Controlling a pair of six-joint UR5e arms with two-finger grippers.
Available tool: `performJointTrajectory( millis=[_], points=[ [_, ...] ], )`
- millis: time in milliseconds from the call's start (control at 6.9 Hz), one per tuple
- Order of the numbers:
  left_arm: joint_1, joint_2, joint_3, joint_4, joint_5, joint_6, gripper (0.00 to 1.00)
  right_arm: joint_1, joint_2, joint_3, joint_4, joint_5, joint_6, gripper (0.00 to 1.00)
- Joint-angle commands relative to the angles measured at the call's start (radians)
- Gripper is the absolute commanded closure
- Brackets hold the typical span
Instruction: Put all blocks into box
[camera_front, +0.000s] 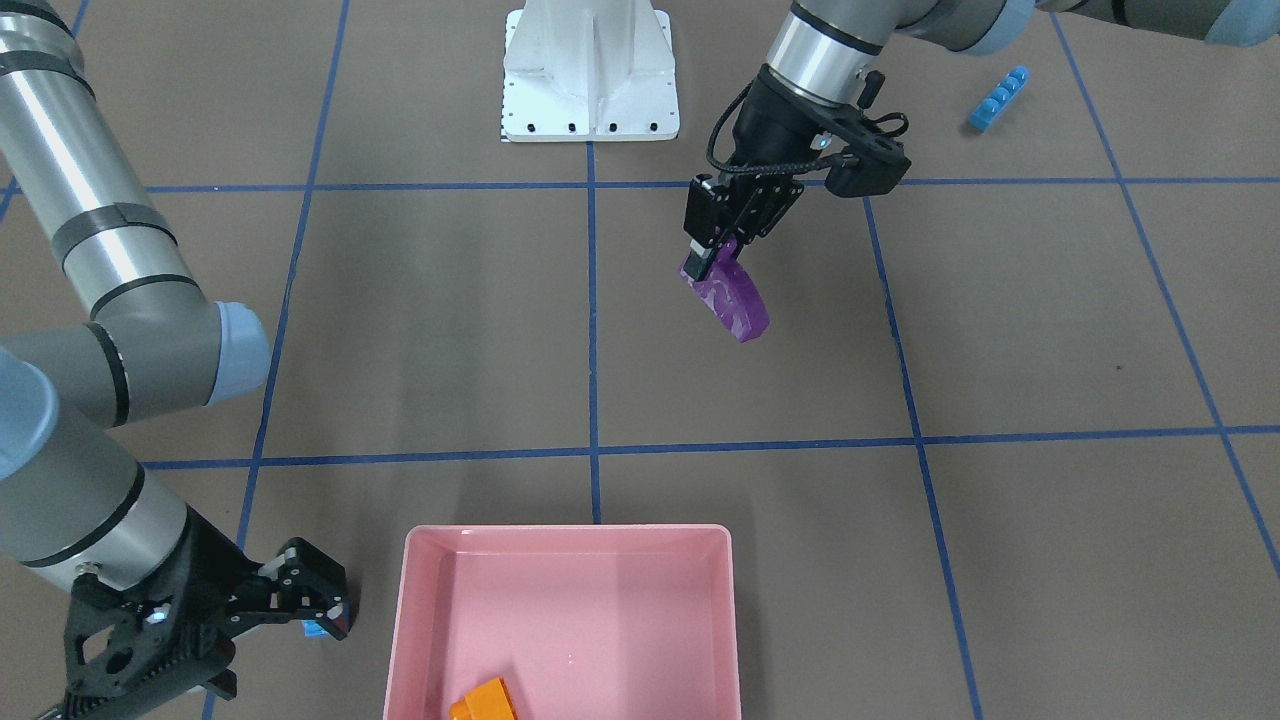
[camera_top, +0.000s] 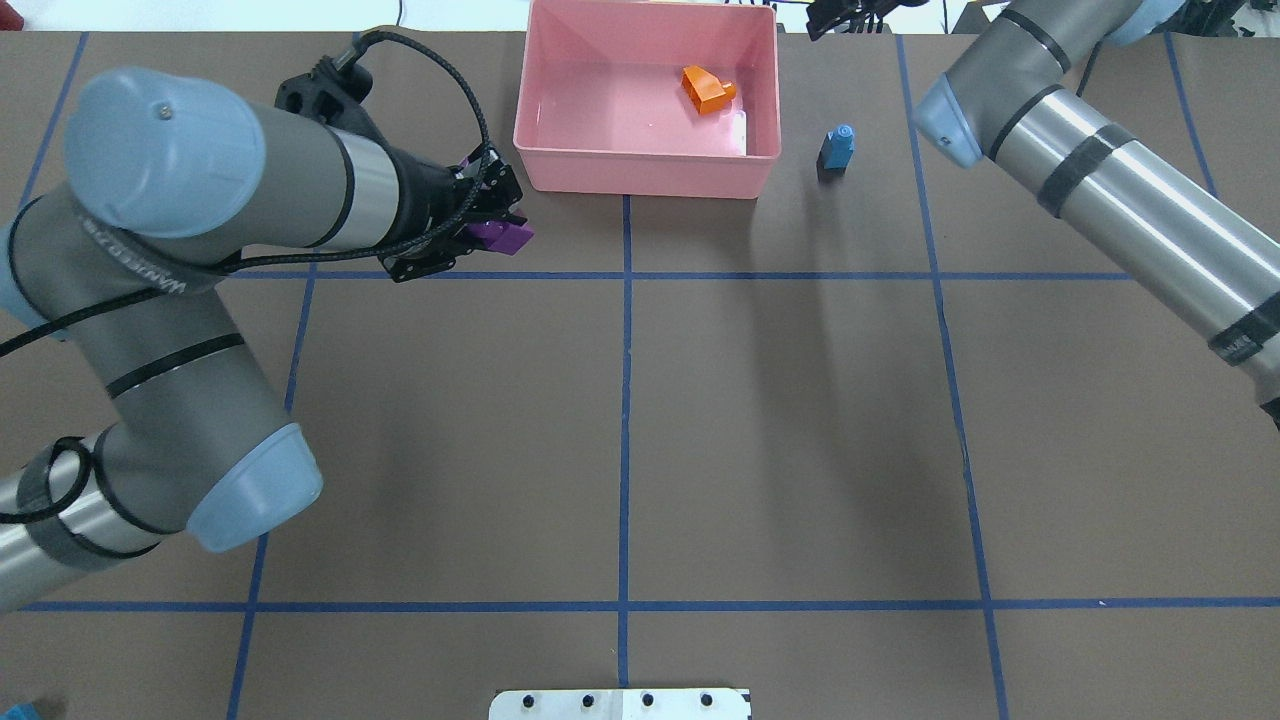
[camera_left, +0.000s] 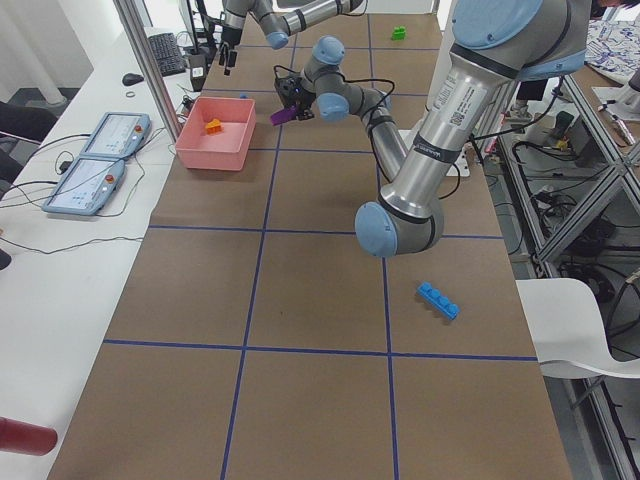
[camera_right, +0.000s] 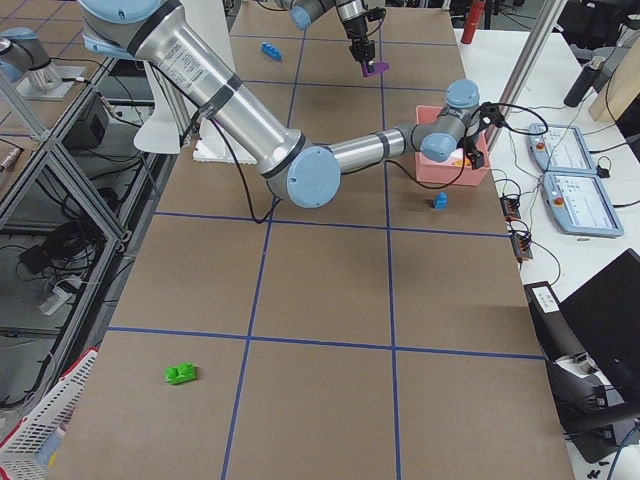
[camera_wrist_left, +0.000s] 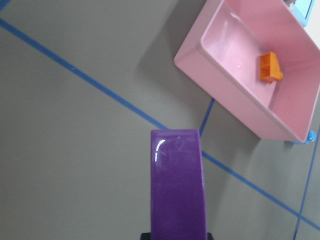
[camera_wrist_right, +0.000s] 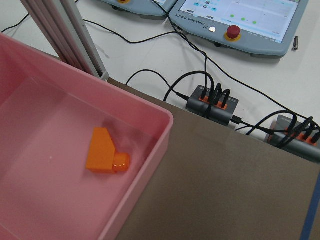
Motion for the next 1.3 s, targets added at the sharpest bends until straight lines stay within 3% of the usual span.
performJointTrajectory(
  millis=[0, 434, 869, 1159],
  points=[
    [-0.029, -0.186, 0.224, -0.005, 0.049, -0.038, 1.0, -0.004, -0.049, 0.011, 0.033, 0.0, -0.044, 0.02],
    [-0.04, -0.435, 0.655, -0.169, 0.113, -0.127, 1.0, -0.079, -0.08, 0.005, 0.119, -0.126, -0.044, 0.01],
    [-0.054, -0.523, 0.853, -0.218, 0.14, -0.127, 1.0, -0.101, -0.121, -0.018, 0.216, -0.154, -0.046, 0.01],
    [-0.052, -0.538, 0.92, -0.267, 0.158, -0.127, 1.0, -0.118, -0.121, -0.056, 0.26, -0.158, -0.044, 0.01]
  ],
)
